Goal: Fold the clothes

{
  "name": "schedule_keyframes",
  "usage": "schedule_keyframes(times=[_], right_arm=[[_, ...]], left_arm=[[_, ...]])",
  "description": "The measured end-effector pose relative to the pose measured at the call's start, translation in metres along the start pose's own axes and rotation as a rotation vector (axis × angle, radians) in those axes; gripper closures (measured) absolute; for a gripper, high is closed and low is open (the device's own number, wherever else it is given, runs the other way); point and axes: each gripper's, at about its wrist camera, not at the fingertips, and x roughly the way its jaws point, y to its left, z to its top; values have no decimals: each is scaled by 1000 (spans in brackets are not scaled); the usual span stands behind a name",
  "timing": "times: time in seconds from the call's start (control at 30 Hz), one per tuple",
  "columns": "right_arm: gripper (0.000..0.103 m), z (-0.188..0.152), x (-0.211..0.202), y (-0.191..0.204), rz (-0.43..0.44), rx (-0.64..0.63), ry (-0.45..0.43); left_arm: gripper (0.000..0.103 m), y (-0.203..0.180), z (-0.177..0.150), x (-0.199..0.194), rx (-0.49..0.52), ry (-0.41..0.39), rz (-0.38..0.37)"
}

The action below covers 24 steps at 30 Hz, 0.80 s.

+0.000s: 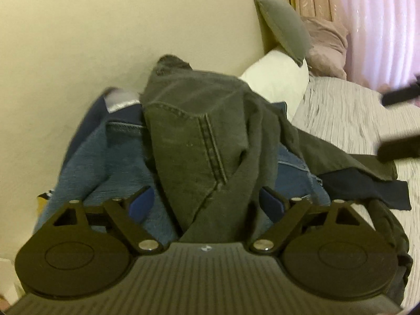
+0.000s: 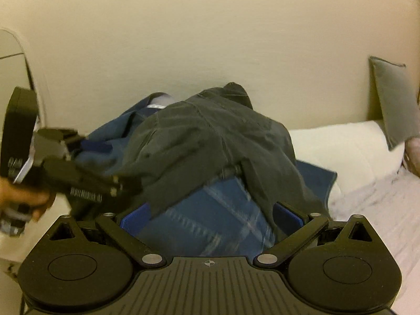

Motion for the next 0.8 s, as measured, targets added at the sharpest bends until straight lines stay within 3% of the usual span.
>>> schedule_keyframes(times=[0.03,0.17,0.23,0.33,0.57,0.63,0.7,0.8], right_arm=[[1,7,12,-3,-1,-3,4],[1,29,55,-16,7,-14,28],[1,39,75,-23,33,-21,42],[1,49,102,-31,45,-17,58],[1,64,154,-42,112,-43,74],[13,61,167,-46,134,-25,101],[52,57,171,-55,186,37,106],[85,55,152,-65,159,70,78]], left_arm=[[29,1,0,4,7,0,-6],[38,1,-4,10,5,-24,-24],[53,0,-6,8,22,-46,-22],[66,-3,-7,3,53,-74,-28],[75,-2,-9,-3,97,-113,-59],[78,-3,-8,-6,113,-126,-60],[79,-5,-5,-11,125,-145,-63],[80,-17,4,-29,159,-197,-82]])
